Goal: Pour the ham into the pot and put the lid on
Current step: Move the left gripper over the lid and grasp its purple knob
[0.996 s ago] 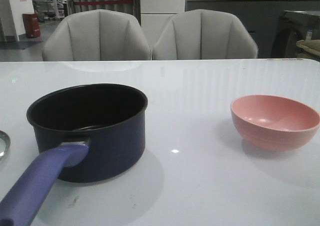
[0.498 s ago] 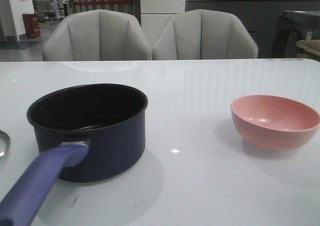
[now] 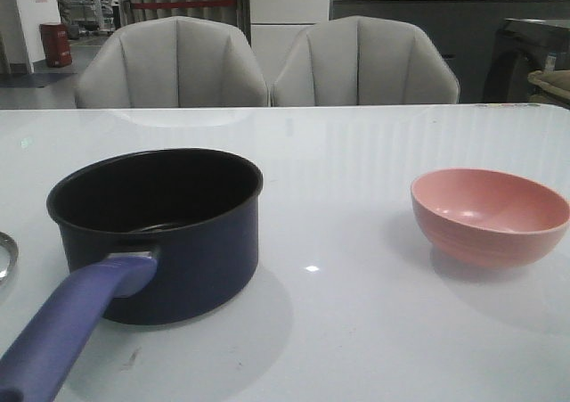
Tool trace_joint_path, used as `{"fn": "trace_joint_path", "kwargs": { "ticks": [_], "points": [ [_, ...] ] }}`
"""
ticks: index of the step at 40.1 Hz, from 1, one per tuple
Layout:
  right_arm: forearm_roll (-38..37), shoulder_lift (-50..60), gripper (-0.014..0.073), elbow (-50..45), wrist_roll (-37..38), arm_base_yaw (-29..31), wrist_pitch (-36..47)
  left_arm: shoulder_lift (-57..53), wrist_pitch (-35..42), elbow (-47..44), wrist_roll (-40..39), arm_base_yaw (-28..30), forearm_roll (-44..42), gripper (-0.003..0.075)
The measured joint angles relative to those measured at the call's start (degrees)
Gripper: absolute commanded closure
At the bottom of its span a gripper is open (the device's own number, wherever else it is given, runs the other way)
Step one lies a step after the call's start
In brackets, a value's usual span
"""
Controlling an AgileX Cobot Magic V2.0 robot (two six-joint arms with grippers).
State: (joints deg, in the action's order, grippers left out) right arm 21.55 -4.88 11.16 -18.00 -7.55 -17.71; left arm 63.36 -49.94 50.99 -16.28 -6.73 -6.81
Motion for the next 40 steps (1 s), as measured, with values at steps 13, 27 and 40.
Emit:
{"fn": "trace_joint_path", "kwargs": {
  "ticks": [13, 27, 40],
  "points": [
    [0.0, 0.0, 0.0233, 0.0, 0.0, 0.0, 0.0, 14.5, -3.5, 6.4, 17.0, 14.8, 19.1, 0.0019],
    [0.0, 0.0, 0.0233, 0.0, 0.0, 0.0, 0.0, 27.9, -7.4, 12.8, 18.5, 15.3, 20.3, 0.0019],
    [0.0, 0.0, 0.0233, 0.0, 0.0, 0.0, 0.0, 34.1, -7.6, 13.9, 18.6, 15.3, 19.9, 0.0019]
  ]
}}
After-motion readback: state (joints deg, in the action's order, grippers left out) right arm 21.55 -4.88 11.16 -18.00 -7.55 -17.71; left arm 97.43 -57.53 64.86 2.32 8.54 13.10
